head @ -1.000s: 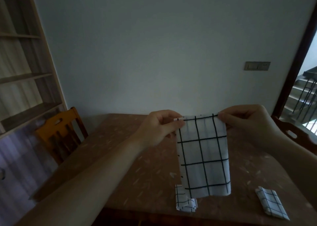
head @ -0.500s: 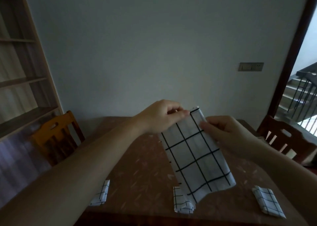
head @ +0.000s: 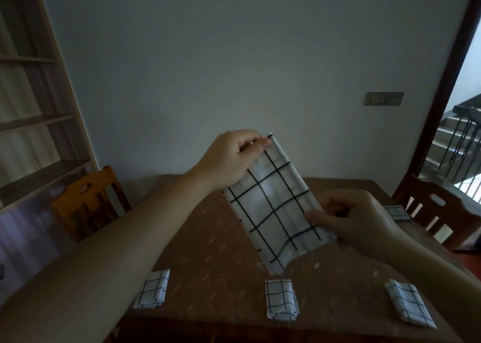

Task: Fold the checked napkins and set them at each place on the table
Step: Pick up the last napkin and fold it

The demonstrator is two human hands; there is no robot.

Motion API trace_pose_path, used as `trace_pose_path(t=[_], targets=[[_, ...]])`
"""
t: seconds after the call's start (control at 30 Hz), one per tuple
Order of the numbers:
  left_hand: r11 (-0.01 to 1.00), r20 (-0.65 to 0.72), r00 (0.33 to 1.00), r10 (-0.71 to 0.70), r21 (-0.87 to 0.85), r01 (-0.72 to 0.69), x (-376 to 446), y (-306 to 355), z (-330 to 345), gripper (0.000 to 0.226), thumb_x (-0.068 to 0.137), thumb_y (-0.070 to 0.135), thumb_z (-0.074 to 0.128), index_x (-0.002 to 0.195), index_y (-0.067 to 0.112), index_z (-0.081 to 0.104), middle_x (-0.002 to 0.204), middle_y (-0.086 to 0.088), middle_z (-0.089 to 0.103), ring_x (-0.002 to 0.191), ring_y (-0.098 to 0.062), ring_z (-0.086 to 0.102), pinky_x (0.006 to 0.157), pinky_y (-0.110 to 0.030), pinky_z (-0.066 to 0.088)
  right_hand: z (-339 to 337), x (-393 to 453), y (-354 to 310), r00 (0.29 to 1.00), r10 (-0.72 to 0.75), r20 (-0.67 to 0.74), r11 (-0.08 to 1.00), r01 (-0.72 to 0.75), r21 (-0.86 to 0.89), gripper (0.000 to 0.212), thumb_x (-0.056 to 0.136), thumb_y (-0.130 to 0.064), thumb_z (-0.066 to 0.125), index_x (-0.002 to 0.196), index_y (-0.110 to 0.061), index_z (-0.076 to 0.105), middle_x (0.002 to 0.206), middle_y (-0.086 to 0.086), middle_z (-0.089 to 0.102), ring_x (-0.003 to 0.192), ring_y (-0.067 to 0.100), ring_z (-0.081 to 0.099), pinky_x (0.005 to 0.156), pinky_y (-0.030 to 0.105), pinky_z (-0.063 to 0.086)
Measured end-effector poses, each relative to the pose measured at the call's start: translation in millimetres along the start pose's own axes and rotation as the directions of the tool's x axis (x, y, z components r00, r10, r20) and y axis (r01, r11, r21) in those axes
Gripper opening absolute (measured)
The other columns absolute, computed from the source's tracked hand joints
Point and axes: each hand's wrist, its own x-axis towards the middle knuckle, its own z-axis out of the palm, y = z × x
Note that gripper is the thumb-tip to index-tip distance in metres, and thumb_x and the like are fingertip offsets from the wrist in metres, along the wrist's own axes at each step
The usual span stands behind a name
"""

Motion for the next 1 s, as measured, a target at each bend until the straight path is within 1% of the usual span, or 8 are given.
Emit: trace_pose_path(t=[0.27,0.37,0.43,0.5,0.57,0.77,0.9,1.0], targets=[[0.998,0.198,0.979,0.055,-0.001,-0.056,-3,8,8,0.027,0.096,0.039,0.055,0.07,0.03,0.061,0.051,0.006,0.044,0.046,-0.007,0.039,0.049,-0.024,0.031,3,22,-21,0.967,0.057,0.25,0.998,-0.064,0.018,0.032,0.077,-0.052,0.066,0.076,-0.02,0.07,0.073,0.001,0.071,0.063,0.016,0.067,0.063,0.03,0.055],[0.997,-0.008,0.999,0.047,0.062,-0.046,-5,-5,1,0.052,0.093,0.054,0.051,0.064,0.011,0.061,0.048,0.003,0.043,0.05,-0.007,0.043,0.054,-0.031,0.032,0,25,-29,0.967,0.101,0.232,0.991,-0.118,0.06,0.024,0.085,-0.035,0.066,0.066,-0.02,0.066,0.059,-0.007,0.068,0.051,0.005,0.063,0.051,0.018,0.049],[0.98,-0.184,0.964,-0.192,-0.08,0.18,-18,-12,2,0.068,0.089,0.065,0.042,0.059,0.007,0.059,0.042,0.007,0.047,0.046,-0.001,0.047,0.055,-0.027,0.033,-4,25,-29,0.978,0.124,0.17,0.981,-0.147,0.129,0.036,0.081,-0.037,0.065,0.052,-0.021,0.054,0.044,-0.007,0.052,0.039,0.006,0.048,0.044,0.016,0.039],[0.802,0.005,0.894,-0.447,-0.441,0.404,-39,-16,11,0.063,0.081,0.069,0.032,0.065,0.015,0.06,0.049,0.008,0.056,0.053,-0.009,0.054,0.057,-0.028,0.042,-4,25,-26,0.984,0.164,0.062,0.963,-0.174,0.207,0.039,0.078,-0.04,0.065,0.053,-0.012,0.056,0.046,0.004,0.053,0.043,0.016,0.052,0.045,0.024,0.045],[0.595,0.317,0.833,-0.453,-0.589,0.547,-59,-16,25,0.061,0.079,0.07,0.034,0.088,0.018,0.064,0.078,0.005,0.066,0.076,-0.011,0.061,0.072,-0.032,0.053,0,26,-20,0.978,0.206,-0.017,0.95,-0.196,0.244,0.042,0.081,-0.036,0.066,0.07,0.004,0.066,0.065,0.02,0.068,0.058,0.032,0.068,0.057,0.038,0.057],[0.639,0.29,0.852,-0.435,-0.567,0.519,-65,-14,44,0.016,0.093,0.02,0.062,0.086,0.01,0.072,0.08,-0.002,0.075,0.076,-0.015,0.072,0.067,-0.025,0.056,8,26,-16,0.969,0.246,0.026,0.937,-0.244,0.25,0.018,0.087,-0.024,0.066,0.078,-0.008,0.073,0.072,0.002,0.076,0.064,0.016,0.073,0.053,0.02,0.056],[0.582,0.265,0.862,-0.432,-0.649,0.49,-67,-22,40,0.016,0.092,0.015,0.061,0.099,0.005,0.071,0.1,-0.016,0.073,0.095,-0.031,0.07,0.086,-0.045,0.057,-2,23,-7,0.938,0.224,0.263,0.841,-0.322,0.434,0.037,0.072,-0.031,0.076,0.102,-0.01,0.07,0.098,0.014,0.075,0.091,0.037,0.071,0.08,0.053,0.055],[0.495,0.283,0.866,-0.411,-0.729,0.473,-68,-23,38,0.018,0.093,0.01,0.057,0.105,0.008,0.07,0.106,-0.016,0.071,0.1,-0.031,0.068,0.093,-0.048,0.054,-4,22,6,0.887,0.224,0.405,0.677,-0.44,0.59,0.061,0.058,-0.039,0.088,0.11,-0.012,0.07,0.111,0.024,0.069,0.098,0.045,0.066,0.086,0.057,0.052]])
